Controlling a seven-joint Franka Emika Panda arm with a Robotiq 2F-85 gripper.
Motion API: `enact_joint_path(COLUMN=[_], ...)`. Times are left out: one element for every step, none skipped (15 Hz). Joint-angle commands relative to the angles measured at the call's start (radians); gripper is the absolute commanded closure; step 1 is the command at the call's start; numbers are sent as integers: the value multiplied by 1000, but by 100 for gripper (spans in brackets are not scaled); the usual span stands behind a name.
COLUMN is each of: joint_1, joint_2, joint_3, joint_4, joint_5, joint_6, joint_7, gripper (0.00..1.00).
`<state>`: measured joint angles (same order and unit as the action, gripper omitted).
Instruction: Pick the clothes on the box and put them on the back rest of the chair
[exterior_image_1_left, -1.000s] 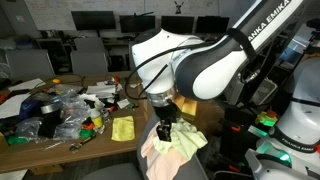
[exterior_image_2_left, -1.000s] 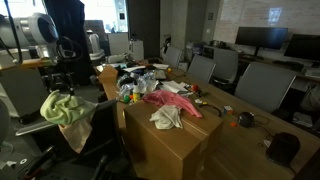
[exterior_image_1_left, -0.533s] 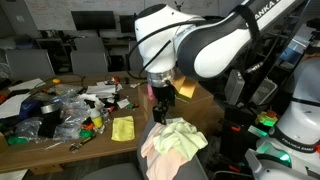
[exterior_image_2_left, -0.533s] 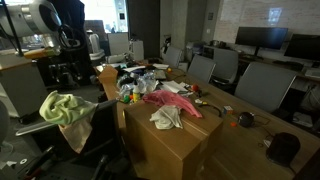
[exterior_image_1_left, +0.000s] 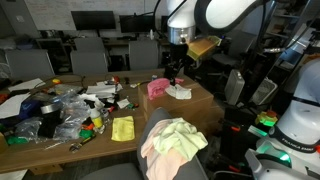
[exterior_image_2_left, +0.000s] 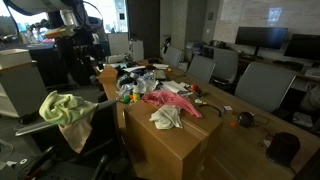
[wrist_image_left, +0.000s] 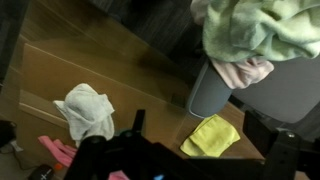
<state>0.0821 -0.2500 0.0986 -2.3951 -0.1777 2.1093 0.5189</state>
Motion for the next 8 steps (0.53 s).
enact_joint_path(joint_1=[-84,-107,-130,-152,-170,-189,-210,-231], joint_2=[-148,-178,-203,-230,-260,-288,-316,-343], joint_3=[-56,-77,-96,-115,-139,-160,-179,-199], joint_4=[-119,-151,-180,-210,-242,-272,-300,-325], joint_5=[63,84,105,124,154,175,194,209], joint_6=[9,12,18,20,24,28,27,20], joint_7=[-11,-22,-32,-40,-61,-80,-98,-119], gripper=[0,0,0,0,0,0,0,0])
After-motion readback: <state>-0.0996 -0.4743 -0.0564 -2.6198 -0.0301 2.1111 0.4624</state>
